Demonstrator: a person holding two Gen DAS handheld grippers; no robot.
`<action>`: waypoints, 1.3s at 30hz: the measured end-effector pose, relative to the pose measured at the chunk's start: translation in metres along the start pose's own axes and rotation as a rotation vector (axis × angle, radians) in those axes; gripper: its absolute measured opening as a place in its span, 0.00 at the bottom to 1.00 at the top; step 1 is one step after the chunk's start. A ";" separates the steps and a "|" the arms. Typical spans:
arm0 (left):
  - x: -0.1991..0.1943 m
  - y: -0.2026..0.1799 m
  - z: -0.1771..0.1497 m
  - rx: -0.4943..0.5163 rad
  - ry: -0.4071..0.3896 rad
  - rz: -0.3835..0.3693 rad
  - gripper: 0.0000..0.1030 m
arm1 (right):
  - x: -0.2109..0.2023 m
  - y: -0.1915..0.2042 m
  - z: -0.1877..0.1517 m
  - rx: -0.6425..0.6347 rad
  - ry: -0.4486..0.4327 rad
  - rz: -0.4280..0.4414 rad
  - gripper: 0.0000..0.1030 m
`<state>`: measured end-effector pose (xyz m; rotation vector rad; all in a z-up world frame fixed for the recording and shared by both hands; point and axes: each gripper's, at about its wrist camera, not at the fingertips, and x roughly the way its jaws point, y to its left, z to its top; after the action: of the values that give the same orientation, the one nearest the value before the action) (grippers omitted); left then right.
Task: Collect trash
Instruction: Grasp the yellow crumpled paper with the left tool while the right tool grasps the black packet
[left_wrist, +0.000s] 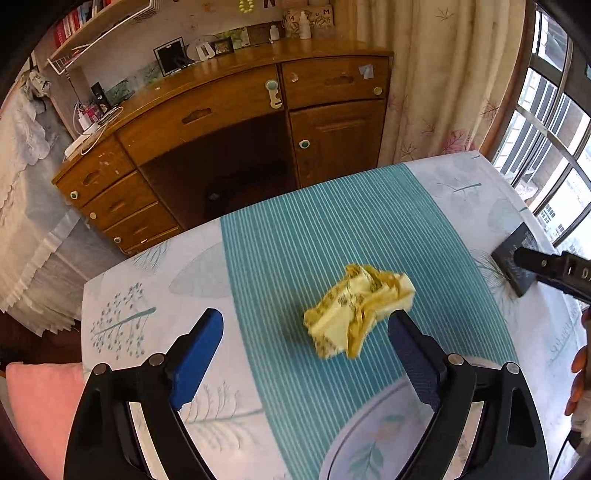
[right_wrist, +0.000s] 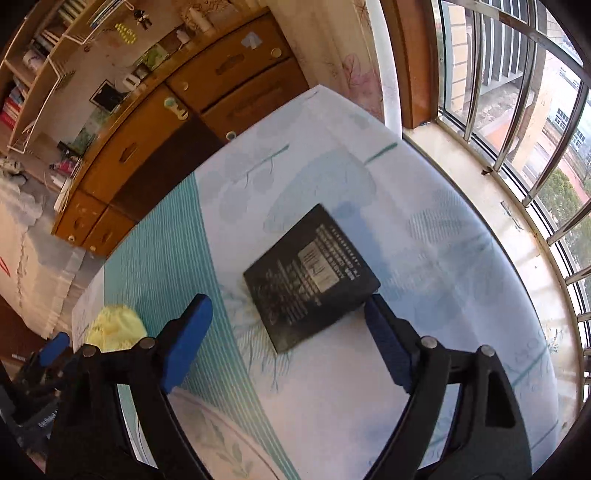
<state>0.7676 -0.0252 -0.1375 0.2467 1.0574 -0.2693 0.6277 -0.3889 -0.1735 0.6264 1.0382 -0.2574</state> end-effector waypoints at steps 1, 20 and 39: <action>0.007 -0.002 0.003 -0.007 0.003 -0.007 0.89 | 0.001 0.000 0.005 0.001 -0.007 -0.007 0.81; 0.064 -0.033 0.026 -0.123 0.066 -0.145 0.70 | 0.043 0.062 0.010 -0.347 -0.114 -0.269 0.72; -0.004 -0.061 -0.032 -0.070 0.060 -0.118 0.43 | -0.020 0.021 -0.032 -0.377 0.031 -0.032 0.54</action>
<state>0.7195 -0.0716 -0.1534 0.1299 1.1404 -0.3325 0.6047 -0.3548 -0.1604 0.2740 1.0920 -0.0759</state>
